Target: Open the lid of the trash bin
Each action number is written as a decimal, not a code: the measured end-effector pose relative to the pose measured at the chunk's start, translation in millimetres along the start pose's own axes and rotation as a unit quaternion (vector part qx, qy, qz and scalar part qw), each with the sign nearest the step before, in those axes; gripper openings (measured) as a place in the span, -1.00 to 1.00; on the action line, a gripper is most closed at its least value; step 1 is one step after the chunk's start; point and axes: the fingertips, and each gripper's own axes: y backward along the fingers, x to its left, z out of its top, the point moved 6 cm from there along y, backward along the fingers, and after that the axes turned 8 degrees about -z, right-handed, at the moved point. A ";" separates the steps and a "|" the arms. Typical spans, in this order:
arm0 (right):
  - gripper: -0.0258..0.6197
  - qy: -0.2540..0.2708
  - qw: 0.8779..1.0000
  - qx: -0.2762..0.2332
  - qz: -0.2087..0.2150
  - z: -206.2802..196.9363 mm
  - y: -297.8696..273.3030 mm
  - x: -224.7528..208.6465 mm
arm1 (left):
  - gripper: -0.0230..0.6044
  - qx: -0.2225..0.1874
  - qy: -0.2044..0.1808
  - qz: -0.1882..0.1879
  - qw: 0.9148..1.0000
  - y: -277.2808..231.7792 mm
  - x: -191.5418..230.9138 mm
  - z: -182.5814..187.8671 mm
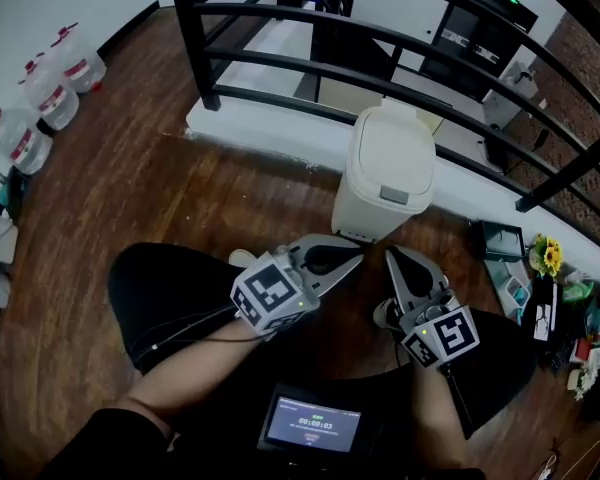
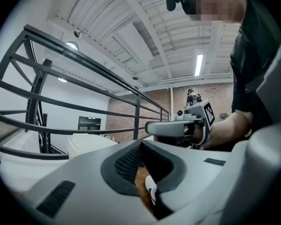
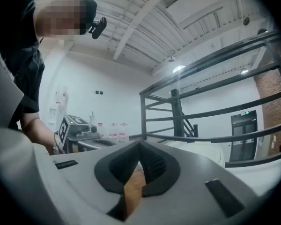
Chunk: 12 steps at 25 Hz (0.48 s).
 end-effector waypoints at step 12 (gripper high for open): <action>-0.85 0.008 0.999 -0.034 0.021 -11.9 -39.8 -52.2 | -0.82 -0.031 -0.031 0.061 0.997 -43.8 57.9 -21.8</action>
